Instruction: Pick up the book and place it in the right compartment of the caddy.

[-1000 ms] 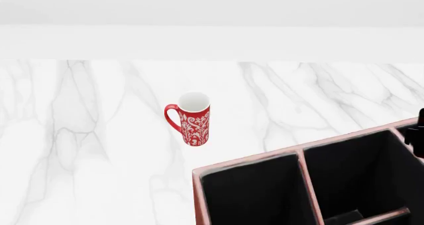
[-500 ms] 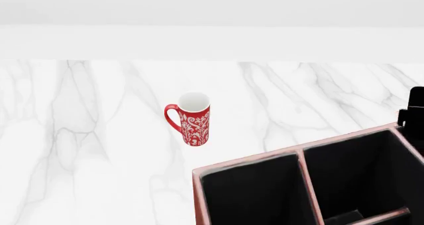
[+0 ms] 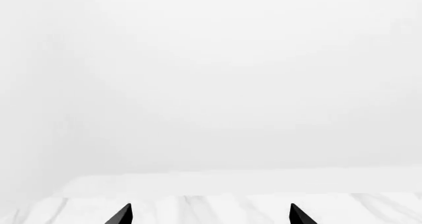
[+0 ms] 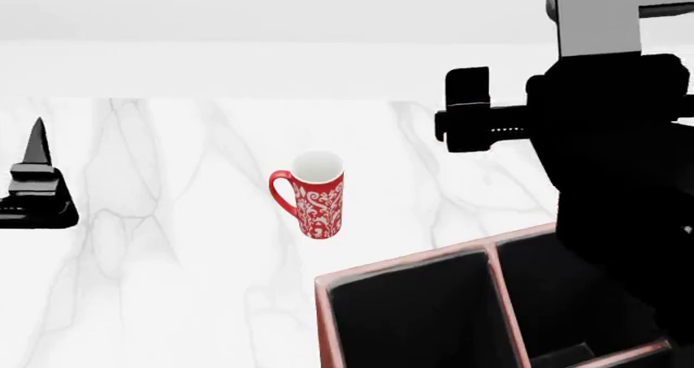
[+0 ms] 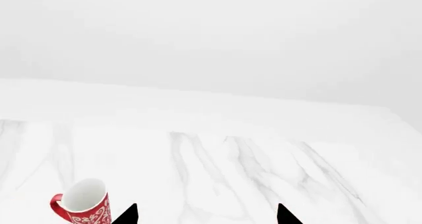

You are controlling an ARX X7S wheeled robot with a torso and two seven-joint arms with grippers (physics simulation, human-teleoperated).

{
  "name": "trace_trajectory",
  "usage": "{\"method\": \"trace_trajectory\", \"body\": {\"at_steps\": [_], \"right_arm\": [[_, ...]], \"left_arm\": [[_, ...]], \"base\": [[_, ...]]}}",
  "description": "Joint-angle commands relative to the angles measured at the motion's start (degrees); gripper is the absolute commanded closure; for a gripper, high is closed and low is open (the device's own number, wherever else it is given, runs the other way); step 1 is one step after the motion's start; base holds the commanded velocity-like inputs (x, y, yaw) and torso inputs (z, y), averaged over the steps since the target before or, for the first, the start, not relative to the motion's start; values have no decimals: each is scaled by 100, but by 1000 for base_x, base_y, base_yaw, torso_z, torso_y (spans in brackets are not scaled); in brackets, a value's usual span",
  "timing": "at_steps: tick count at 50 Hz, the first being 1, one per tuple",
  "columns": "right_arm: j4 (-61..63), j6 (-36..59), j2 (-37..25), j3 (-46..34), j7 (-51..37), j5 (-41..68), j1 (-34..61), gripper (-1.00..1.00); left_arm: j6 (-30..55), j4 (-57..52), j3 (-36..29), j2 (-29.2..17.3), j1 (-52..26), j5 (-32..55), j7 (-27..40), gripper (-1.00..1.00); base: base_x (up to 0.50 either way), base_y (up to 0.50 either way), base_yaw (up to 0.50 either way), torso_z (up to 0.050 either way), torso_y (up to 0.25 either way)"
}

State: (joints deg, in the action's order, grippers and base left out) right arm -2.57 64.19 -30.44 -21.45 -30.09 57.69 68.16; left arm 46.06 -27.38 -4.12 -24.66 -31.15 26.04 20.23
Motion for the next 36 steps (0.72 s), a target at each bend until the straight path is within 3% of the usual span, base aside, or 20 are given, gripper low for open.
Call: {"method": "trace_trajectory", "body": {"at_steps": [1, 11, 36], "right_arm": [[-215, -992, 619, -712, 742, -623, -173, -100], [-239, -1195, 898, -877, 820, -696, -283, -100], [-291, -1173, 931, -957, 859, -686, -212, -100]], "left_arm": [[-421, 1612, -1581, 556, -1897, -232, -685, -100], [-681, 2323, -1971, 891, -2572, -349, -1075, -100], [-803, 2511, -2098, 902, -2624, -377, -1125, -100]], "base": [[0, 0, 0, 0, 0], [0, 0, 0, 0, 0], [0, 0, 0, 0, 0]]}}
